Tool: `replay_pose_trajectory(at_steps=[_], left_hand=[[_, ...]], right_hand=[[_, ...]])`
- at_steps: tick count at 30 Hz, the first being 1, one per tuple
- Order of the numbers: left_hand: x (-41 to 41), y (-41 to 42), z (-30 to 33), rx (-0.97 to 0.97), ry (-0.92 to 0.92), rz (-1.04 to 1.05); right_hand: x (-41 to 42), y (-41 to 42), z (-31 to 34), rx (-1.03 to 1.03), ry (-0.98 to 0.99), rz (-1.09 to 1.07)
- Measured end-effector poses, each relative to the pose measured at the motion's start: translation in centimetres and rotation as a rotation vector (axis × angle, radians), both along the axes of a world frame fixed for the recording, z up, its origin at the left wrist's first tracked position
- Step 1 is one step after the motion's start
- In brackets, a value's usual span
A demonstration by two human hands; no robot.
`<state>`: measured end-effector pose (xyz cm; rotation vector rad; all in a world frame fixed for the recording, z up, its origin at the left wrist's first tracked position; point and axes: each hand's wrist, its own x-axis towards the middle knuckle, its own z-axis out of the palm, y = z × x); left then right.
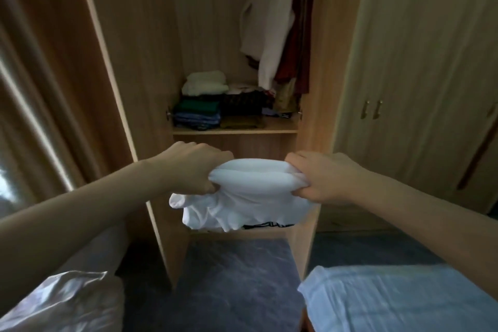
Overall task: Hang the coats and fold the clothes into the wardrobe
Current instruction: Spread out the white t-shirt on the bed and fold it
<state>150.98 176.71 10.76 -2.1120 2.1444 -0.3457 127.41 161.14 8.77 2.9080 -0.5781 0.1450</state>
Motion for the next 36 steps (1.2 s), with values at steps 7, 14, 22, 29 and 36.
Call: replay_pose_trajectory(at_steps=[7, 14, 22, 29, 36], left_hand=[[7.2, -5.9, -1.2, 0.020, 0.036, 0.069], [13.3, -16.8, 0.9, 0.024, 0.001, 0.152], [20.4, -28.3, 0.1, 0.066, 0.066, 0.152], [26.9, -35.4, -2.7, 0.142, 0.141, 0.135], [36.8, -43.9, -4.0, 0.206, 0.223, 0.098]], right_hand=[[8.1, -7.4, -0.7, 0.000, 0.020, 0.049], [14.8, -18.9, 1.5, 0.008, 0.020, 0.078], [21.4, -30.1, 1.2, 0.061, 0.069, 0.086], [27.5, -37.4, -1.7, 0.120, 0.126, 0.081], [35.8, -44.3, -3.6, 0.150, 0.100, 0.042]])
